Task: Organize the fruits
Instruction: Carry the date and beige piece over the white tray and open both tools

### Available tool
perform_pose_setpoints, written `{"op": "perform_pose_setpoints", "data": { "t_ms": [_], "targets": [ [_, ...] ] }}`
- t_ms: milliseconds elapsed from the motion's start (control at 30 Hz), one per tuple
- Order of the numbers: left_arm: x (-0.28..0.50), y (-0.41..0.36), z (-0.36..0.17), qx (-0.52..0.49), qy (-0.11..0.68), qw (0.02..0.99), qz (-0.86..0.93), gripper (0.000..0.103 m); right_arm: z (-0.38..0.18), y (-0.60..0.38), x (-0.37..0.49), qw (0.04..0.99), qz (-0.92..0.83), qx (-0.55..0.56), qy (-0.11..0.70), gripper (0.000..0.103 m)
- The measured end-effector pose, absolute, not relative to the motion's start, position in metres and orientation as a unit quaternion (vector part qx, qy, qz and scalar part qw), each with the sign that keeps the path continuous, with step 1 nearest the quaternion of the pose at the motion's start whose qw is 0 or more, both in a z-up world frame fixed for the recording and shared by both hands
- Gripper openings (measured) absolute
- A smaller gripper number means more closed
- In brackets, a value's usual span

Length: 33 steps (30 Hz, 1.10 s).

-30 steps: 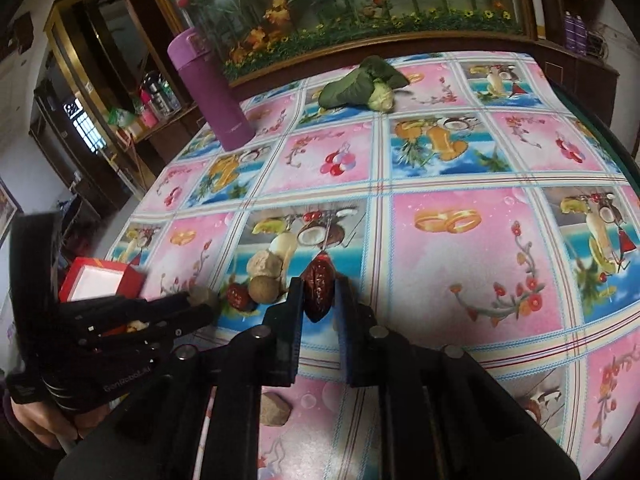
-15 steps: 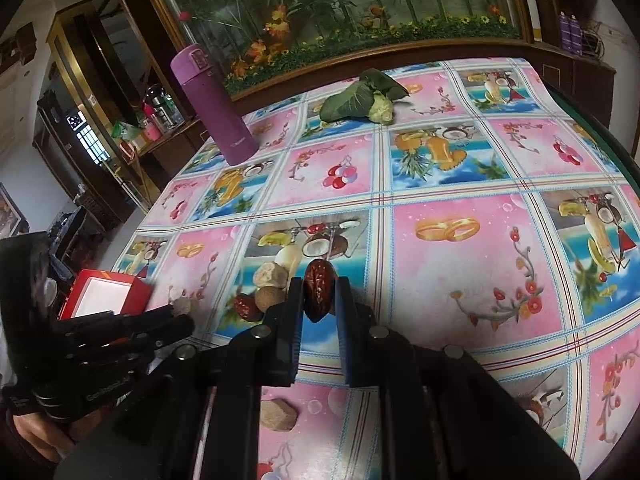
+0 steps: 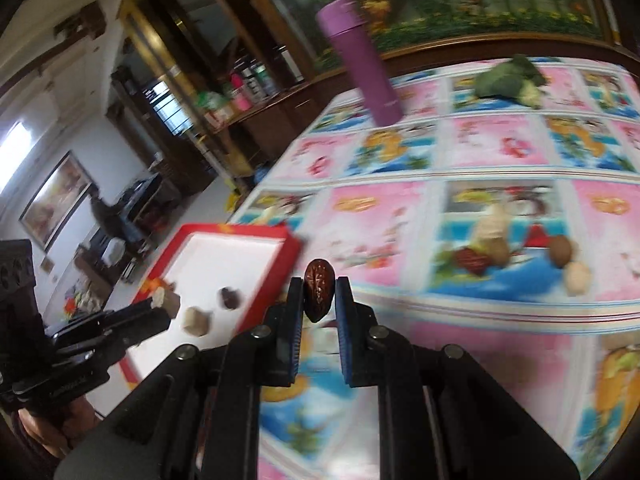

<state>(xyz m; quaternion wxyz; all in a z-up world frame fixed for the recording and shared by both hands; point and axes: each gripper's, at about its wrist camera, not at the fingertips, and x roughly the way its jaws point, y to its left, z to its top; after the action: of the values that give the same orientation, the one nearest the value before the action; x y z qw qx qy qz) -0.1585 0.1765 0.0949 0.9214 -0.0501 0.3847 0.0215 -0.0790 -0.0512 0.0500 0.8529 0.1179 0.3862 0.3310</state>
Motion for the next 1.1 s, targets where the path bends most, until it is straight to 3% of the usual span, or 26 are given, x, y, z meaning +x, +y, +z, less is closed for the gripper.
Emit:
{"op": "perform_pose_setpoints", "data": {
  "t_ms": [567, 1033, 1100],
  "targets": [
    [-0.169, 0.247, 0.038, -0.085, 0.429, 0.896, 0.069, 0.021, 0.036, 0.149, -0.059, 0.787, 0.356, -0.017, 0.503, 0.018],
    [-0.166, 0.245, 0.034, -0.062, 0.441, 0.891, 0.089, 0.022, 0.019, 0.171, -0.04, 0.751, 0.373, -0.001, 0.544, 0.018],
    [-0.168, 0.245, 0.038, -0.059, 0.436, 0.893, 0.095, 0.027, 0.026, 0.161, -0.04, 0.762, 0.372, 0.008, 0.529, 0.018]
  ]
}}
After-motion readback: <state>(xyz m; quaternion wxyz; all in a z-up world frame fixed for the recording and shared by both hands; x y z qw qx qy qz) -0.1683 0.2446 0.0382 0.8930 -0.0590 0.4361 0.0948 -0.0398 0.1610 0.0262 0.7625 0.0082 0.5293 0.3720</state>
